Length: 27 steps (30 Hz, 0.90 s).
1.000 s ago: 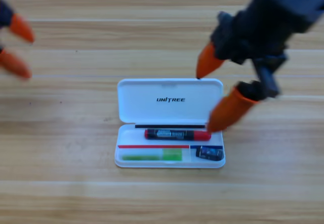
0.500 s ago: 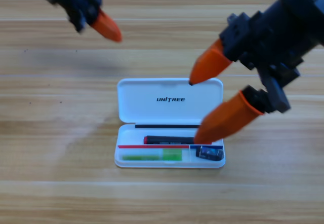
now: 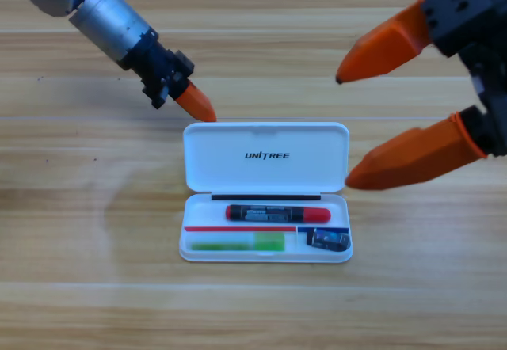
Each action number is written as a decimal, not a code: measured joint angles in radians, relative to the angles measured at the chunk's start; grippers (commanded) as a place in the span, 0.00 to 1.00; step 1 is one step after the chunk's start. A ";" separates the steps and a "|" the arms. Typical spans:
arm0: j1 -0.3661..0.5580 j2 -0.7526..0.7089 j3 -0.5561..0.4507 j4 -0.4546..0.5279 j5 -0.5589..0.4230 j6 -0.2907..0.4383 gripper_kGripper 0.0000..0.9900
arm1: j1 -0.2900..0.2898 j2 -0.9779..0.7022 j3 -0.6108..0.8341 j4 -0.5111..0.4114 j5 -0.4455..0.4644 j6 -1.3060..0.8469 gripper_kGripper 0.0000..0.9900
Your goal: Clean up eraser and pencils
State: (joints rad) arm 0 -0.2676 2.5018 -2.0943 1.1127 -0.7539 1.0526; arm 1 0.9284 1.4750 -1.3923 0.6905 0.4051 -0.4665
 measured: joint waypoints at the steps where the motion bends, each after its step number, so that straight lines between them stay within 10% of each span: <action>1: -0.006 0.000 0.000 0.010 -0.002 0.000 0.00 | 0.000 -0.005 0.000 0.000 0.000 0.000 0.97; 27: -0.138 -0.046 0.041 0.120 -0.028 0.000 0.00 | 0.000 -0.053 0.004 0.000 0.009 0.008 0.97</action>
State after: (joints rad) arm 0 -0.4059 2.4555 -2.0530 1.2324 -0.7823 1.0527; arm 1 0.9284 1.4224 -1.3887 0.6903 0.4138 -0.4589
